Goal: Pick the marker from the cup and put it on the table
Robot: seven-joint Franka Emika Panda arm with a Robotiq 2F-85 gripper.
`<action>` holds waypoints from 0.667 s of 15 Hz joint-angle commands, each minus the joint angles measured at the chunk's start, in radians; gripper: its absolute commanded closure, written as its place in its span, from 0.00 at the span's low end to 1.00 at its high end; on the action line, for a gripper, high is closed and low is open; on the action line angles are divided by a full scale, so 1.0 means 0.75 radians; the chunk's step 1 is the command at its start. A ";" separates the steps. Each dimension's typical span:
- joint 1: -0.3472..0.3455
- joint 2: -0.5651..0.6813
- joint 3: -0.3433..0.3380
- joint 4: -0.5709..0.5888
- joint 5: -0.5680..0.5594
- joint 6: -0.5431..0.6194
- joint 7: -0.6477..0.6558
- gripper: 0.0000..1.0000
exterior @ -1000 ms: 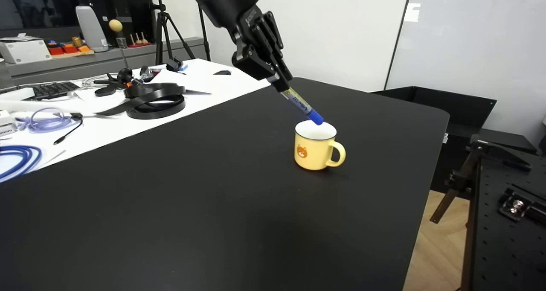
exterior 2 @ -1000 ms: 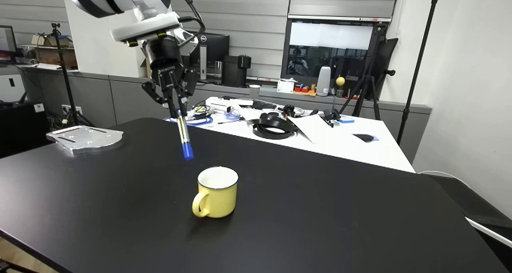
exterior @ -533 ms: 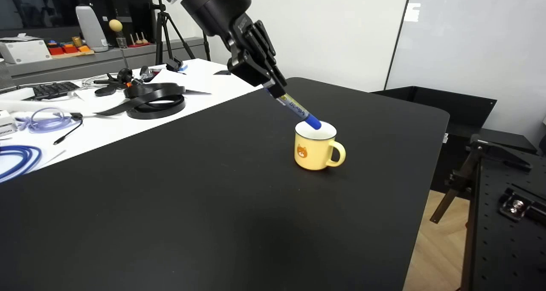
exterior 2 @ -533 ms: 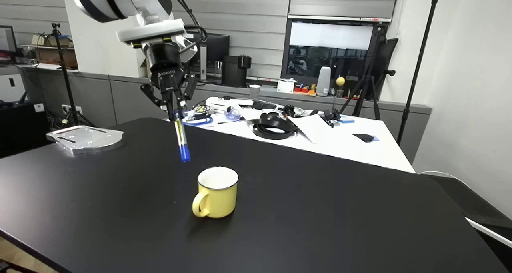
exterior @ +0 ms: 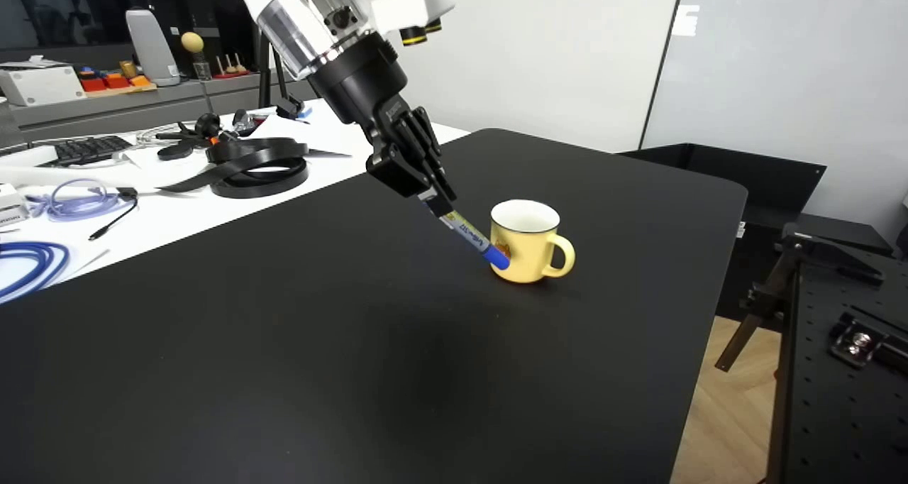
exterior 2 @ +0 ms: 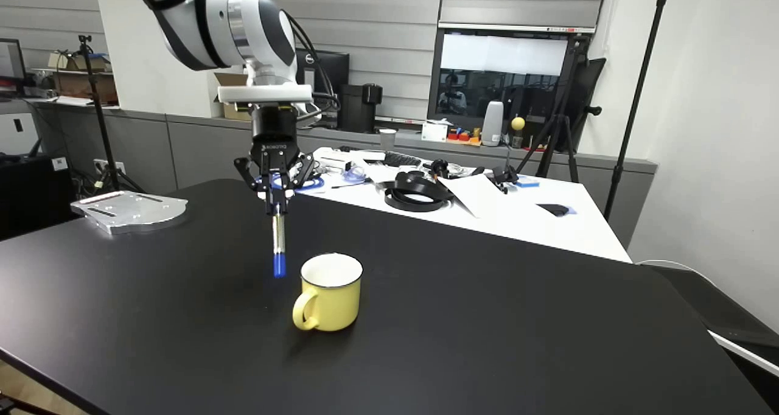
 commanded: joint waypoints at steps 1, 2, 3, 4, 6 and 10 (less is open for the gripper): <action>-0.026 0.083 -0.005 0.071 0.074 0.000 -0.017 0.94; -0.029 0.100 -0.007 0.078 0.084 0.002 -0.015 0.94; -0.033 0.120 -0.011 0.086 0.096 0.005 -0.007 0.94; -0.036 0.138 -0.013 0.096 0.109 -0.002 -0.005 0.94; -0.044 0.177 -0.019 0.125 0.138 -0.019 0.004 0.94; -0.049 0.221 -0.036 0.161 0.160 -0.034 0.019 0.46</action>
